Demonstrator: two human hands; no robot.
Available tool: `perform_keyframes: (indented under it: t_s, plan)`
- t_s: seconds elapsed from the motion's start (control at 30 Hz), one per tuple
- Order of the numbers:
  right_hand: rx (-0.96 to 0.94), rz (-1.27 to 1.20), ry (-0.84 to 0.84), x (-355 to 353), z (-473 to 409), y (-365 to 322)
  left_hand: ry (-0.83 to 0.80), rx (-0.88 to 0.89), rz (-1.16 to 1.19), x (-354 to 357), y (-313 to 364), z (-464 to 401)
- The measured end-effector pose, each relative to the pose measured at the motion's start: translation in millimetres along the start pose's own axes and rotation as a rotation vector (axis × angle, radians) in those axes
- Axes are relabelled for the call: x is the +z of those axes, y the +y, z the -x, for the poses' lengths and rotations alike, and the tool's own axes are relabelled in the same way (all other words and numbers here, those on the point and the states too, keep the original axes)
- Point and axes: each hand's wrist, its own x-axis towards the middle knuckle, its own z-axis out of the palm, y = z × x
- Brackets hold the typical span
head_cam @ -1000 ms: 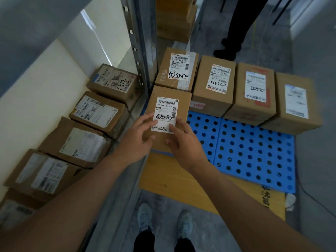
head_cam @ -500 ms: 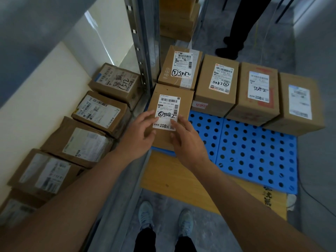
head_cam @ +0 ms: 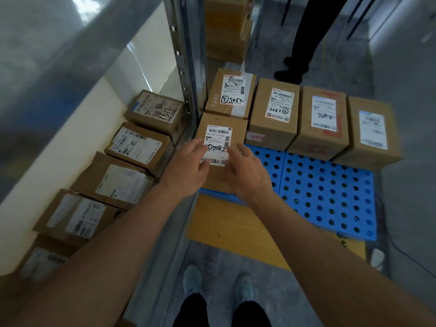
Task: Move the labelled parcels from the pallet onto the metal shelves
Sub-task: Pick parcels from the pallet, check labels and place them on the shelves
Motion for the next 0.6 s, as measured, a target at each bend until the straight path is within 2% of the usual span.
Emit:
perform_keyframes:
  t_s: [0.13,0.27,0.47,0.6]
  plan:
    - [-0.047,0.024,0.033,-22,5,-7,-0.022,0.004,-0.044,-18,12,6]
    - [-0.131,0.046,0.008,-42,5,-13,0.023,0.003,-0.117,-38,33,20]
    - [-0.333,0.143,-0.047,-70,13,-16,0.083,-0.188,-0.119,-47,58,59]
    - [-0.465,0.127,-0.140,-85,26,-19,0.160,-0.278,-0.129,-50,79,96]
